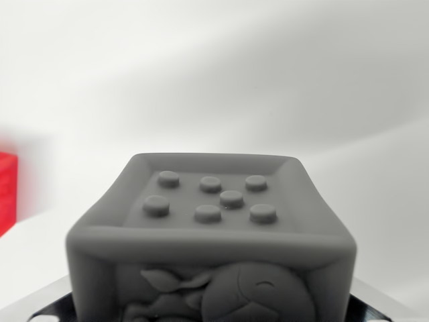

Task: Destack cube

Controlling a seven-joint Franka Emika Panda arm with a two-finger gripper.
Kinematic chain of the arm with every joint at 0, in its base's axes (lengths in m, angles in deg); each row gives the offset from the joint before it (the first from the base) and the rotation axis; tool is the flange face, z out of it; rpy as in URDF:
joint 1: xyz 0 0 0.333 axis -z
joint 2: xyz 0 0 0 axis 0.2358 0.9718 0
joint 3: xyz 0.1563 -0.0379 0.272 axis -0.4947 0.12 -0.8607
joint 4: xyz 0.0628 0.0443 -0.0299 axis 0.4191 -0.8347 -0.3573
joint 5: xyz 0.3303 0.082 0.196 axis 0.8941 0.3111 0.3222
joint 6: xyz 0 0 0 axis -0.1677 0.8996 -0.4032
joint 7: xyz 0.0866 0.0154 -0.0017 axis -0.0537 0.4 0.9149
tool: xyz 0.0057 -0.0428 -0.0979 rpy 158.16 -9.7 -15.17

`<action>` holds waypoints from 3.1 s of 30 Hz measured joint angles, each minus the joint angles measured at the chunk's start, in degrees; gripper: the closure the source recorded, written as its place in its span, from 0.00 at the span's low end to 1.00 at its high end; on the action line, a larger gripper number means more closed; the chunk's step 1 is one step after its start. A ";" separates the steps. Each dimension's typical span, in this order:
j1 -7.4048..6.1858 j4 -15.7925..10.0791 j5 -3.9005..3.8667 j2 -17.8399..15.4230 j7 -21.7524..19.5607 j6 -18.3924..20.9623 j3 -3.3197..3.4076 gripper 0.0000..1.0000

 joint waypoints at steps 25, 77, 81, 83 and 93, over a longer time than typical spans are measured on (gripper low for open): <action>4.68 -1.72 0.50 1.94 8.48 -3.64 0.56 1.00; 11.96 -0.60 1.94 15.35 18.85 -15.76 -0.78 1.00; 12.14 -0.29 1.94 16.24 18.85 -16.39 -0.95 1.00; 12.19 -0.17 1.94 16.57 18.85 -16.58 -0.99 1.00; 12.29 -0.07 1.94 16.93 18.85 -16.87 -1.09 0.00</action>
